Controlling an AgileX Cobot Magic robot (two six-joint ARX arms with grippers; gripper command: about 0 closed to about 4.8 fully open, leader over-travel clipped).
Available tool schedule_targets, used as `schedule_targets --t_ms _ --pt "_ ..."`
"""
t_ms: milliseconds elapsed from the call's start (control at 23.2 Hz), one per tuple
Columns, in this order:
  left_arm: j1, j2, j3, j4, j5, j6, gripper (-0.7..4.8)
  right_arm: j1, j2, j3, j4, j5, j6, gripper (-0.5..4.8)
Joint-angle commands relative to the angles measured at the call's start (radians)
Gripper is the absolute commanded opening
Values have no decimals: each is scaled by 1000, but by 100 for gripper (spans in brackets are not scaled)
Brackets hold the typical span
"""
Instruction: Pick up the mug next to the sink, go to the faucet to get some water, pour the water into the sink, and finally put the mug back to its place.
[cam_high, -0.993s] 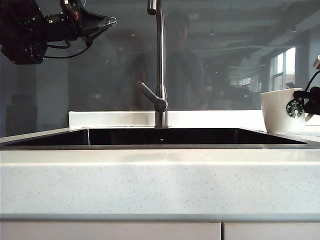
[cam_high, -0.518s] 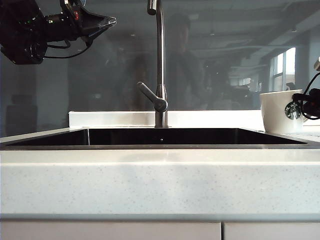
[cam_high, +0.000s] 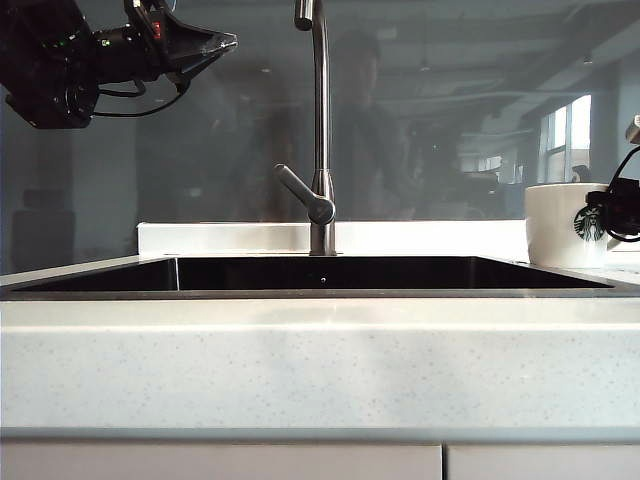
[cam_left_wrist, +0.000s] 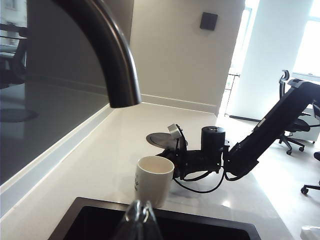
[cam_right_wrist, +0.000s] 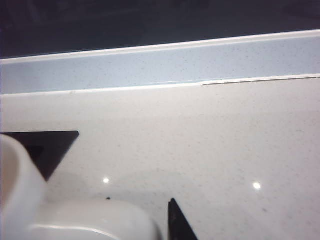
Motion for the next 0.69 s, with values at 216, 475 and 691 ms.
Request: schedule_targets --t_ms 216,475,691 --pt "2 -7 2 6 -2 -4 -1 -24 -19 -10 -22 -2 -4 163" --pt "2 -7 2 6 -2 -3 -1 -26 -68 -68 -20 -2 -4 163" --pt "2 -7 2 6 -2 -12 -1 -26 -121 -115 -18 -2 -4 175"
